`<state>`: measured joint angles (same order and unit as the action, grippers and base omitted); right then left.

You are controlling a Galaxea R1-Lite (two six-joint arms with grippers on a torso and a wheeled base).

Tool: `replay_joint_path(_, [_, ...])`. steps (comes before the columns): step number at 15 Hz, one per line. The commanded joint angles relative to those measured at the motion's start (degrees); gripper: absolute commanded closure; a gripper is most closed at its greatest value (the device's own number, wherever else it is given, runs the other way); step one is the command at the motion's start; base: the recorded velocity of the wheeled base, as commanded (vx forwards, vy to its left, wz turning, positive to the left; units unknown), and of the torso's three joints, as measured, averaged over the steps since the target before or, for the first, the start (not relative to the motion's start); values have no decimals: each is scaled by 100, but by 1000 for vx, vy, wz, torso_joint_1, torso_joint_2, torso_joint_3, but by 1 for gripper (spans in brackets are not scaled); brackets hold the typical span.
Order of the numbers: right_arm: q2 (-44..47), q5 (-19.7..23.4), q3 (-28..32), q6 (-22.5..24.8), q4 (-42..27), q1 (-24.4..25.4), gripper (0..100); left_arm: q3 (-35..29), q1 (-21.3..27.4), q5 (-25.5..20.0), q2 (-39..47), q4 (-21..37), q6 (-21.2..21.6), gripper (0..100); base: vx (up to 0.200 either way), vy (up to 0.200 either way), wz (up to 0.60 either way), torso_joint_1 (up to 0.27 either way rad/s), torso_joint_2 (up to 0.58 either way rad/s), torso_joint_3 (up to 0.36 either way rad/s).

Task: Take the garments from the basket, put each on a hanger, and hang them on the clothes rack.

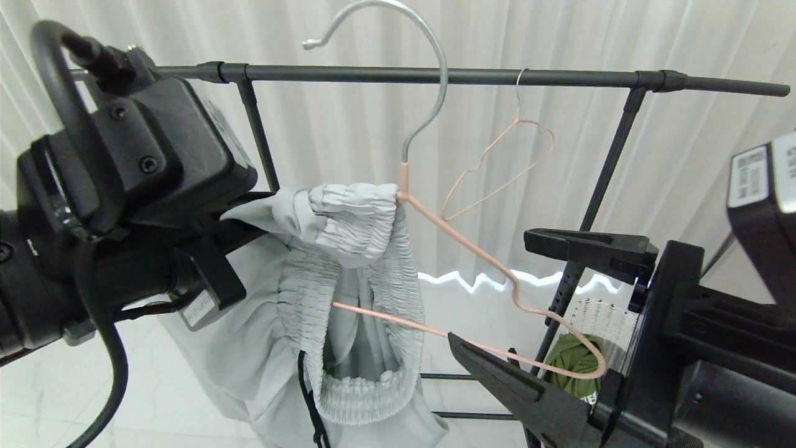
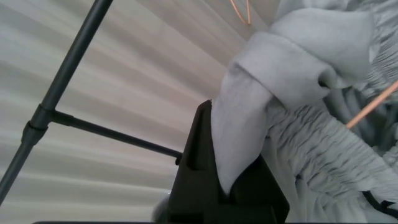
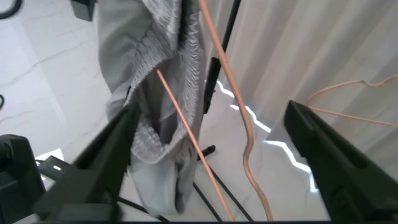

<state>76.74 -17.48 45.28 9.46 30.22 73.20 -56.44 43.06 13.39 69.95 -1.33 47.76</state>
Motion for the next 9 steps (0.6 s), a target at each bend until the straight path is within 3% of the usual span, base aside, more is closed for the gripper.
replay_joint_path(1, [-27,-1,-28,3,1,-61,0,98,1,33,-25,1,23,100,0,0,0,0,0,0])
replay_joint_path(7, [-124,-1,-72,3,1,-316,0,327,-148,1052,63,-685,-136,100,0,0,0,0,0,0])
replay_joint_path(9, [-63,-1,-72,-32,-16,-360,0,300,-113,1439,212,-957,-848,100,0,0,0,0,0,0])
